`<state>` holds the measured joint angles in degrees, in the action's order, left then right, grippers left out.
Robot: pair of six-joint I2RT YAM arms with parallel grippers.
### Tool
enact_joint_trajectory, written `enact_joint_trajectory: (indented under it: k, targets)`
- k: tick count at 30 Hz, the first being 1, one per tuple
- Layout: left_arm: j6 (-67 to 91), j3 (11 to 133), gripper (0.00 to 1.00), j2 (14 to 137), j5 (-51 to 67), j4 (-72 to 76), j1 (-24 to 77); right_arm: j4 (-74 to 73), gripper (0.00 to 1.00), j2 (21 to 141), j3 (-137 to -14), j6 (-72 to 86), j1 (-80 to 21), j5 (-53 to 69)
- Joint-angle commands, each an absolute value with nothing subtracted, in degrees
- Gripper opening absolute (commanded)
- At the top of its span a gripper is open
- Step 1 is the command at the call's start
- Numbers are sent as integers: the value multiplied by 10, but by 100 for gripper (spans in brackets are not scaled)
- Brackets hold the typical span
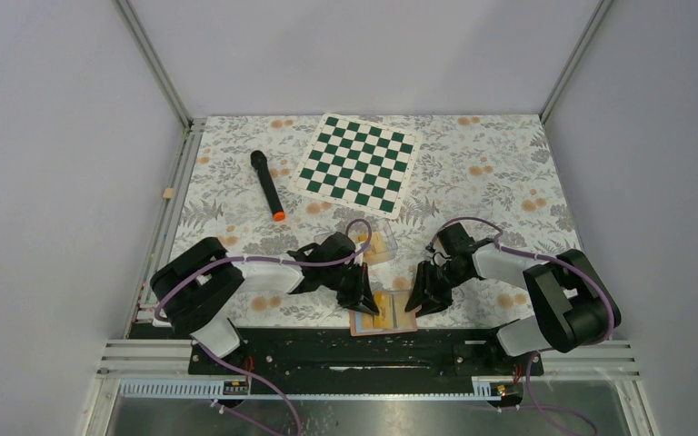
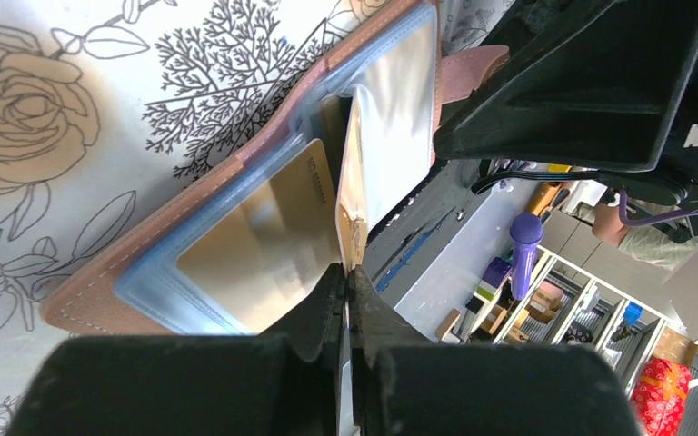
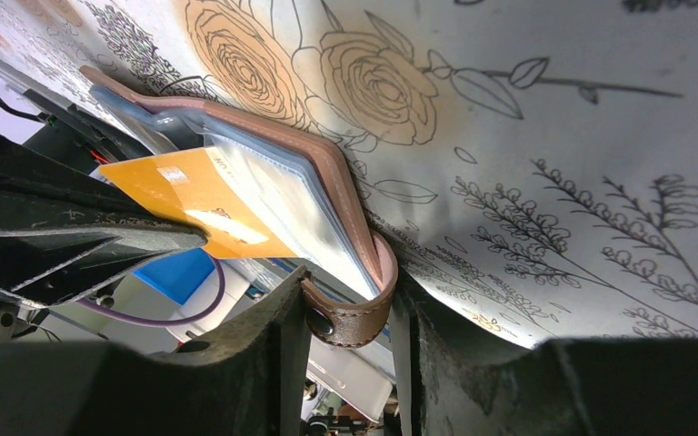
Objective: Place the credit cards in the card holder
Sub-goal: Insert the credit card into the card holder.
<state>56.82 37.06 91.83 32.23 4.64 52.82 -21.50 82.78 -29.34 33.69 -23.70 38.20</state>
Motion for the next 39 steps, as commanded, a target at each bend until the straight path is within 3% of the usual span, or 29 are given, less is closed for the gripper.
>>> enact_joint_trajectory:
  k: [1,10,33,37,39]
  targets:
    - [581,371,0,927,323,105,531,-211,42,836,-297,323,-242,357]
    - [604,366,0,954,305,134,531,-211,42,839,-295,320,-242,358]
    - [662,493,0,997,206,-24,613,-193,41,832,-278,332,-242,366]
    - [649,505,31,985,194,-70,613,-193,41,831,-276,331,-241,366]
    - [640,511,40,979,189,-90,613,-193,41,830,-277,331,-242,365]
